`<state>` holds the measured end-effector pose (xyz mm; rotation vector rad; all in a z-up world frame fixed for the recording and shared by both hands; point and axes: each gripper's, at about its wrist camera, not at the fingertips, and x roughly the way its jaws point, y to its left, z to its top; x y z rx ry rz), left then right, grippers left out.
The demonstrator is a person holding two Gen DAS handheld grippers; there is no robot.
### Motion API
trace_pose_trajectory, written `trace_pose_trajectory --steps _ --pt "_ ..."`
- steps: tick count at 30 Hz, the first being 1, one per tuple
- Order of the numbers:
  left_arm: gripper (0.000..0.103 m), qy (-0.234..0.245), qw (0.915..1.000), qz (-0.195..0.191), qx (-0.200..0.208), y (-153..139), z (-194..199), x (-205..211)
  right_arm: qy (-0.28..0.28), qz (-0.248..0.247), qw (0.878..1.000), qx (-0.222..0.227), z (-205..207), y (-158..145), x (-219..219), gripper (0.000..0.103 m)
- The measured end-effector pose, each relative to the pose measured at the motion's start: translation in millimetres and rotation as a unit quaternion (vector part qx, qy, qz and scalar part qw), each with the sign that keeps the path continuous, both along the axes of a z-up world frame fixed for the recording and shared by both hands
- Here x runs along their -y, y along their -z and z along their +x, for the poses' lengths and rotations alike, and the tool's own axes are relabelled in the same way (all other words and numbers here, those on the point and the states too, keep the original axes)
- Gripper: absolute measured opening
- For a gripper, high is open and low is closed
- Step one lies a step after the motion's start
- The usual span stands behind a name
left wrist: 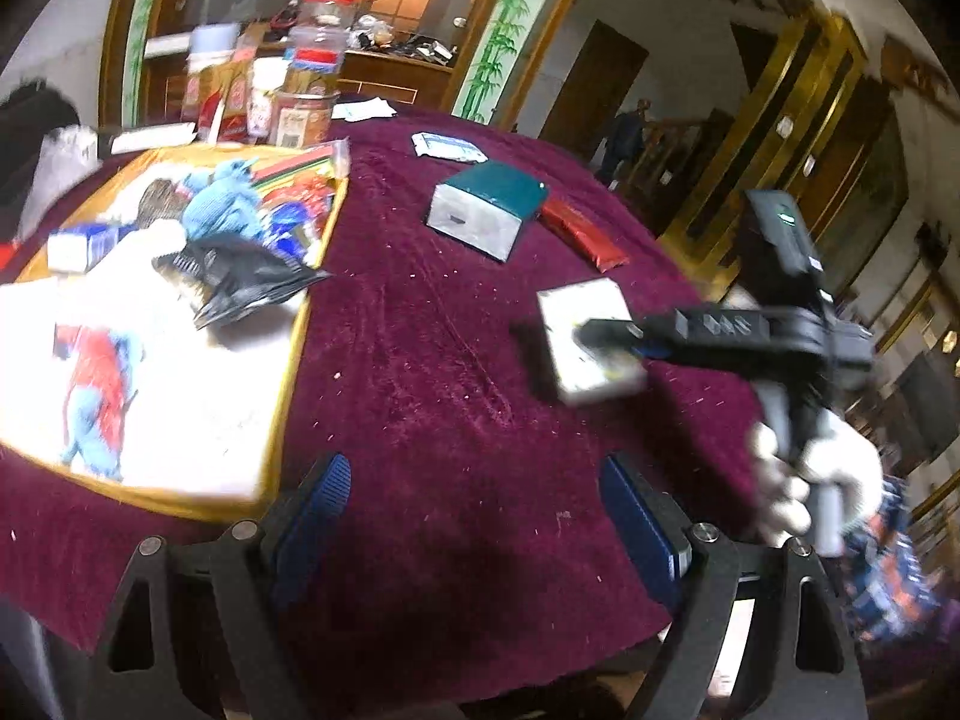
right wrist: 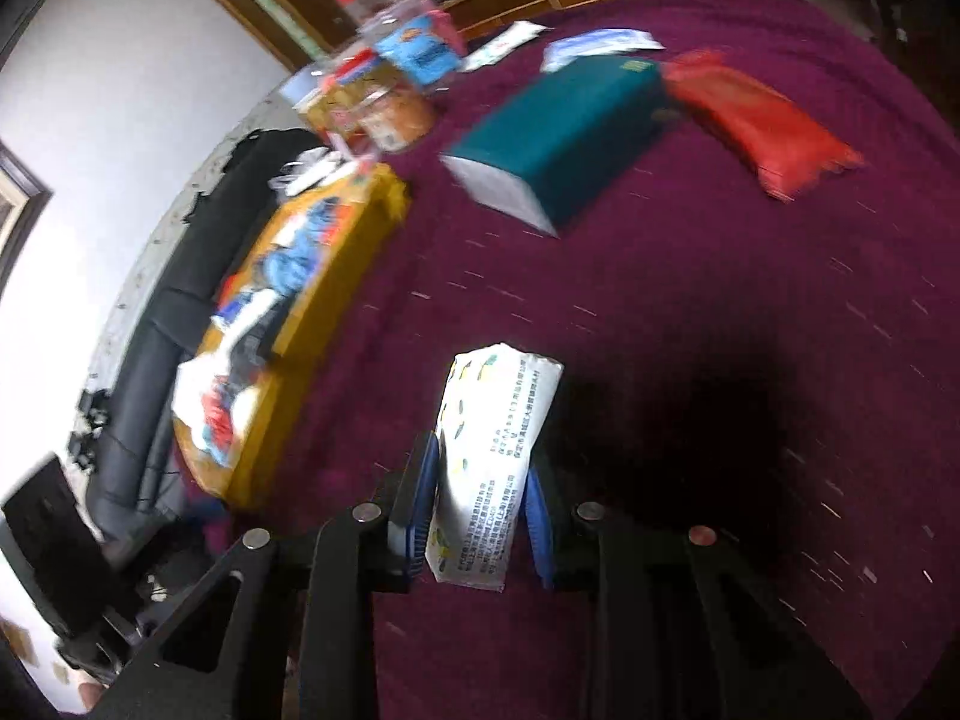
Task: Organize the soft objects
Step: 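Grasp the white lemon-print tissue pack on the table with the right gripper, then set the tissue pack down on the table and open the right gripper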
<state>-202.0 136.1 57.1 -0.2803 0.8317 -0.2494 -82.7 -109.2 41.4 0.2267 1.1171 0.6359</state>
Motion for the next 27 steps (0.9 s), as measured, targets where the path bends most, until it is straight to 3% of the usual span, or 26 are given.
trace_pose_trajectory --steps 8,13,20,27 --pt "0.088 0.017 0.9915 0.126 -0.029 26.0 32.9 61.2 0.040 0.031 0.999 -0.021 1.3 19.8 38.9 0.030" --pt "0.088 0.010 0.9882 0.135 -0.073 47.1 39.3 67.3 0.043 0.037 0.998 -0.019 1.3 22.6 42.2 0.030" --pt "0.101 0.013 0.9840 0.162 -0.072 52.0 36.7 76.1 0.049 0.051 0.997 -0.023 2.5 28.8 46.0 0.034" --pt "0.102 0.006 0.9831 0.173 -0.059 54.5 33.7 78.5 0.052 0.046 0.998 -0.013 0.1 28.1 43.6 0.036"
